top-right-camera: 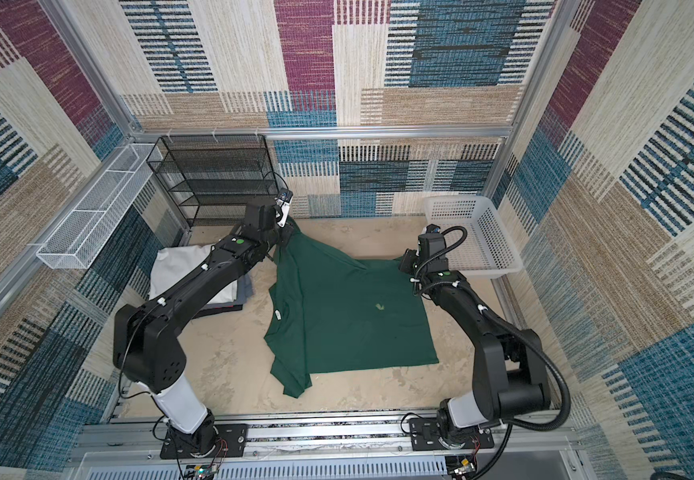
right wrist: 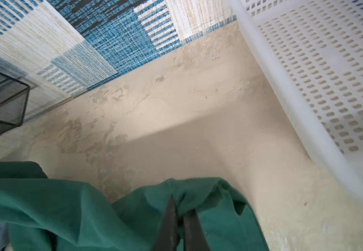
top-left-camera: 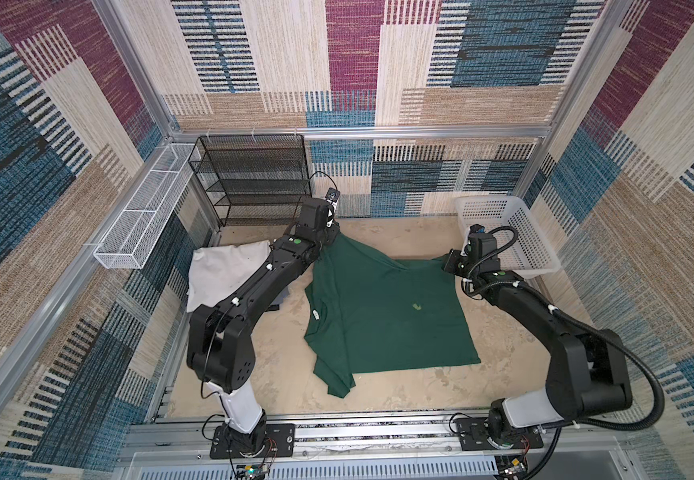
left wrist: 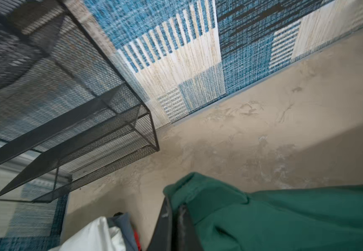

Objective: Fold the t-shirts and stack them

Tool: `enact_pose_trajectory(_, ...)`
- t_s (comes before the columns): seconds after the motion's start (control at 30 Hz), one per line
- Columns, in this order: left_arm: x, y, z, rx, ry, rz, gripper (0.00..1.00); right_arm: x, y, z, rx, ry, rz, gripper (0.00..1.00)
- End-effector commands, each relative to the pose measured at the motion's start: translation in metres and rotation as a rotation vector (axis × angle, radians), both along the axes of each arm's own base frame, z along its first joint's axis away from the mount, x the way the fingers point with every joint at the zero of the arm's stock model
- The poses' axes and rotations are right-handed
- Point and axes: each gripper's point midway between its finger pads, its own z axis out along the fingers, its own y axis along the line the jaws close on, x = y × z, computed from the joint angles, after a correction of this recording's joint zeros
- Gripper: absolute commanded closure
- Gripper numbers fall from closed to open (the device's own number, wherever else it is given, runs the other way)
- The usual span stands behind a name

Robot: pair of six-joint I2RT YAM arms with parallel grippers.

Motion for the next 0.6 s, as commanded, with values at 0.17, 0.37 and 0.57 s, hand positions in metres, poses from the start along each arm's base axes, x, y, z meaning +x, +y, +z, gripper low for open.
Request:
enact_pose_trajectory(0.17, 0.078, 0.002, -0.037, 0.107, 0.128, 0.097, 0.44, 0.059, 0.0, -0.024, -0.032, 0.045, -0.009, 0.58)
enact_pose_trajectory(0.37, 0.059, 0.004, -0.009, 0.155, 0.082, 0.218, 0.0, 0.053, 0.008, -0.008, -0.005, 0.028, 0.049, 0.01)
enact_pose_trajectory(0.57, -0.015, 0.006, 0.006, -0.045, 0.151, 0.256, 0.0, 0.009, 0.017, 0.007, 0.058, 0.004, 0.102, 0.01)
